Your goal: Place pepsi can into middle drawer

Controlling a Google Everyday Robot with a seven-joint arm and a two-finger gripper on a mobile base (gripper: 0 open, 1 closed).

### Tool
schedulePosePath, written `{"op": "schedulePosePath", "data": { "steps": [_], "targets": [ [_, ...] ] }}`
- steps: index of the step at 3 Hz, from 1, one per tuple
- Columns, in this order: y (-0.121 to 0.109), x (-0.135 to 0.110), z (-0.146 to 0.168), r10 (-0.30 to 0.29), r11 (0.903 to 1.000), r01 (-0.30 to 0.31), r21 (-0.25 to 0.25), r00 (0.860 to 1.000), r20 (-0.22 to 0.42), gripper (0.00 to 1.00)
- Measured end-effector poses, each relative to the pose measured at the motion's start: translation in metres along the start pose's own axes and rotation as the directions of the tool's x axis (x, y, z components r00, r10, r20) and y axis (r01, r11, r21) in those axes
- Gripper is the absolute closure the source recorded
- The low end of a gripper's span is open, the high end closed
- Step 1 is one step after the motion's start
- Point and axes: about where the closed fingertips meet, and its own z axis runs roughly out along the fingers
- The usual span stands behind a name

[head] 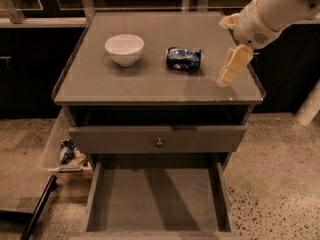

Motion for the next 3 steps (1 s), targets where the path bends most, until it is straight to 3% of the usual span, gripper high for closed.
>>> {"op": "schedulePosePath", "data": {
  "steps": [1,3],
  "targets": [
    [-0.0150,-0.0046,0.0282,0.009,0.9996,-0.008,-0.028,0.999,0.045,0.00],
    [-0.0197,-0.0038,0.0328,0.021,0.9997,-0.020,-0.017,0.996,0.081,0.00]
  ]
}}
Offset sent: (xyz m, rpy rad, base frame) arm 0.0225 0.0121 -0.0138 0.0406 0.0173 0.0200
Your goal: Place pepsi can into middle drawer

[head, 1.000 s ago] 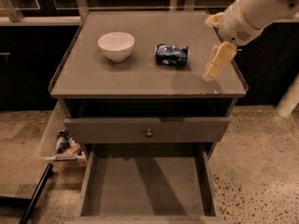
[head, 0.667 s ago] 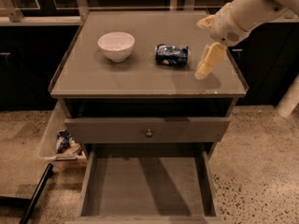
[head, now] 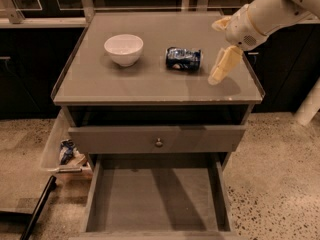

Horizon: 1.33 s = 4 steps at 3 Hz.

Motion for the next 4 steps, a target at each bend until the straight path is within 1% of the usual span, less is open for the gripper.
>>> {"op": "schedulePosePath", "data": {
  "steps": [1,2,3,4],
  "targets": [
    [-0.018,-0.003,0.017,0.039,0.9978,-0.044,0.049,0.995,0.092,0.00],
    [-0.029,-0.008,0.029,0.058,0.9968,-0.065,0.046,0.988,0.145,0.00],
    [-0.039,-0.013,0.043,0.081,0.9964,-0.084,0.010,0.979,0.185,0.00],
    [-0.045,-0.013,0.060,0.111,0.9938,-0.106,-0.035,0.973,0.202,0.00]
  ]
}}
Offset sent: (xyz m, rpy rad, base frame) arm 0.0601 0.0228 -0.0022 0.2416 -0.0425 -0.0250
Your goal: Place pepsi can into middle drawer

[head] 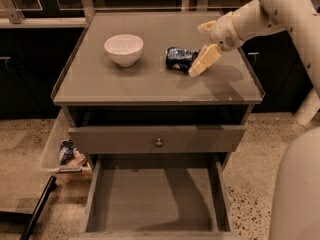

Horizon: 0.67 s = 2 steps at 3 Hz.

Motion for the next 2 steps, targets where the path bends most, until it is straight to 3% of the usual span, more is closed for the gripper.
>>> {"op": "schedulePosePath", "data": {
  "steps": [2],
  "targets": [
    [-0.005,0.006,0.027,0.049,0.9967,-0.048,-0.065,0.999,0.006,0.00]
  ]
}}
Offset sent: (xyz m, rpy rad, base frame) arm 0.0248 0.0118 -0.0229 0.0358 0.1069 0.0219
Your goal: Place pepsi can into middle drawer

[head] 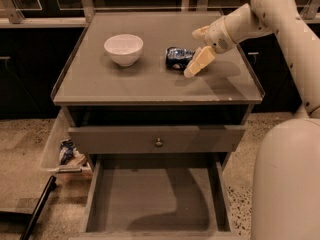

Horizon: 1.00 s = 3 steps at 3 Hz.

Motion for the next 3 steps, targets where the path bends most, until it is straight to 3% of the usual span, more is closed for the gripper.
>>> {"op": "schedulePosePath", "data": {
  "steps": [1,2,3],
  "targets": [
    [-0.0018,0.0018,0.0087,0.016,0.9996,-0.016,-0.023,1.000,0.006,0.00],
    [-0.0027,0.0023,0.0111,0.021,0.9994,-0.020,-0.030,1.000,0.007,0.09],
    [-0.0027,0.0023,0.0111,0.021,0.9994,-0.020,-0.030,1.000,0.007,0.32]
  ]
}}
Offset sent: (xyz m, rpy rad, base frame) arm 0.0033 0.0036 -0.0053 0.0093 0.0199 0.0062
